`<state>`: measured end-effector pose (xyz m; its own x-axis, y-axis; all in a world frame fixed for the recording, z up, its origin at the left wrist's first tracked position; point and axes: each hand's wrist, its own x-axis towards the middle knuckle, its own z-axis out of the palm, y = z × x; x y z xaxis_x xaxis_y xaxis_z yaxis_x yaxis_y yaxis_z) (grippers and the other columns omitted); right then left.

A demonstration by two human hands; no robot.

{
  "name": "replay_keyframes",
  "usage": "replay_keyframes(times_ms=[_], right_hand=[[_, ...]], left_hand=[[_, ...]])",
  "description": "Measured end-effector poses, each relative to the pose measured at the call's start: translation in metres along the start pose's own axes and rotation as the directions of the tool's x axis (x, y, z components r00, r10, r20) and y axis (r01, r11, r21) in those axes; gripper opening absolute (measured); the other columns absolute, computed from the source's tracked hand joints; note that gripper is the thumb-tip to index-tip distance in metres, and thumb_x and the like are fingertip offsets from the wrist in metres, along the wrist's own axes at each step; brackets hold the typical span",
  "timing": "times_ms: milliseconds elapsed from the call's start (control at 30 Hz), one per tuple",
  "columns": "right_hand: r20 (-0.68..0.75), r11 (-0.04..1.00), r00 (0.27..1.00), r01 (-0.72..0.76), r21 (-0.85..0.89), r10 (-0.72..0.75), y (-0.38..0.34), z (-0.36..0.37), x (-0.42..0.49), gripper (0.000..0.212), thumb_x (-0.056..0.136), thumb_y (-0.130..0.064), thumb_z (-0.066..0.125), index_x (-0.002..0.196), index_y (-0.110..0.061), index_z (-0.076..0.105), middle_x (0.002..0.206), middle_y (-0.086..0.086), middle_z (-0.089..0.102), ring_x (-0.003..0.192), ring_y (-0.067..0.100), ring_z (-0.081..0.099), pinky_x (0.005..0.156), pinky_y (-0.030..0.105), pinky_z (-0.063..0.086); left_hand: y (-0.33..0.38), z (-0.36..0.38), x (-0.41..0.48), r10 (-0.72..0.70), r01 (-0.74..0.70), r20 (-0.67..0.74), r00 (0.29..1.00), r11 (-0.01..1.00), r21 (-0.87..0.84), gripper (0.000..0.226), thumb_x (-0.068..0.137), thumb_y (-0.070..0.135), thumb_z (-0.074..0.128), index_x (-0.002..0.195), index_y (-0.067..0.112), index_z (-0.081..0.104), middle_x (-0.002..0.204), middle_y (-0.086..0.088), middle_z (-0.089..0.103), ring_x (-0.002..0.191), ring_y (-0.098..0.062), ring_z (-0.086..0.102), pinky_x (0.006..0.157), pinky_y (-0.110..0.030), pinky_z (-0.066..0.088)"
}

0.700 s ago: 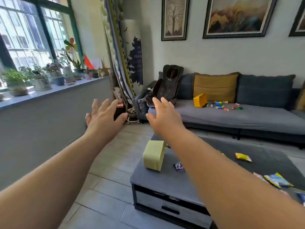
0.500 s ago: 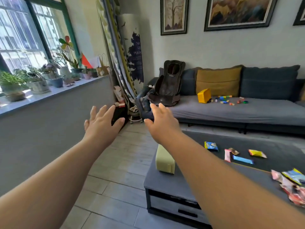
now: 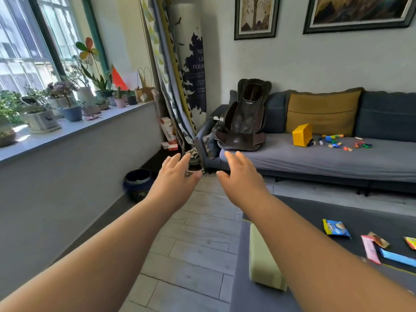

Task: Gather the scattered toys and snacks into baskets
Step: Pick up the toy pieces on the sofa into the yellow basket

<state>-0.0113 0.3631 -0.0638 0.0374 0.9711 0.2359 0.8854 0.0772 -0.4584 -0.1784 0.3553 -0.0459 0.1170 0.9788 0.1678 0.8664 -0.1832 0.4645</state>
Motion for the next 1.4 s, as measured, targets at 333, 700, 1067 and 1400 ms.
replay_keyframes(times_ms=[333, 700, 1067, 1400], right_hand=[[-0.013, 0.996, 0.997, -0.072, -0.059, 0.071, -0.014, 0.062, 0.217, 0.062, 0.096, -0.041, 0.042, 0.150, -0.024, 0.018, 0.158, 0.004, 0.013, 0.144, 0.024, 0.016, 0.108, 0.047, 0.031], [-0.168, 0.928, 0.920, -0.367, -0.058, 0.354, 0.017, 0.117, 0.405, 0.060, 0.098, -0.037, 0.043, 0.150, -0.023, 0.018, 0.157, 0.006, 0.016, 0.142, 0.026, 0.019, 0.106, 0.044, 0.032], [-0.219, 0.820, 0.809, -0.569, -0.064, 0.545, 0.159, 0.121, 0.576, 0.060, 0.099, -0.039, 0.040, 0.151, -0.025, 0.015, 0.159, 0.006, 0.010, 0.144, 0.025, 0.016, 0.111, 0.045, 0.029], [-0.250, 0.783, 0.764, -0.621, -0.034, 0.595, 0.326, 0.080, 0.757, 0.061, 0.097, -0.040, 0.044, 0.149, -0.023, 0.018, 0.157, 0.005, 0.017, 0.141, 0.027, 0.023, 0.107, 0.045, 0.033]], left_hand=[[-0.070, -0.001, 0.232, 0.118, -0.118, 0.039, 0.992, 0.993, 0.002, 0.066, 0.100, 0.046, 0.042, 0.156, 0.021, 0.018, 0.163, 0.001, 0.018, 0.151, -0.019, 0.008, 0.121, -0.037, 0.014], [-0.108, 0.055, 0.491, 0.395, -0.390, 0.202, 0.896, 0.918, -0.068, 0.062, 0.101, 0.040, 0.043, 0.156, 0.018, 0.022, 0.162, 0.001, 0.022, 0.149, -0.017, 0.015, 0.117, -0.031, 0.016], [-0.038, 0.175, 0.712, 0.547, -0.519, 0.283, 0.788, 0.837, -0.173, 0.056, 0.103, 0.029, 0.042, 0.153, 0.012, 0.027, 0.153, -0.006, 0.036, 0.144, -0.021, 0.024, 0.112, -0.030, 0.019], [0.087, 0.272, 0.924, 0.576, -0.541, 0.324, 0.750, 0.817, -0.199, 0.056, 0.103, 0.033, 0.042, 0.152, 0.009, 0.030, 0.156, -0.008, 0.033, 0.145, -0.023, 0.023, 0.115, -0.031, 0.016]])
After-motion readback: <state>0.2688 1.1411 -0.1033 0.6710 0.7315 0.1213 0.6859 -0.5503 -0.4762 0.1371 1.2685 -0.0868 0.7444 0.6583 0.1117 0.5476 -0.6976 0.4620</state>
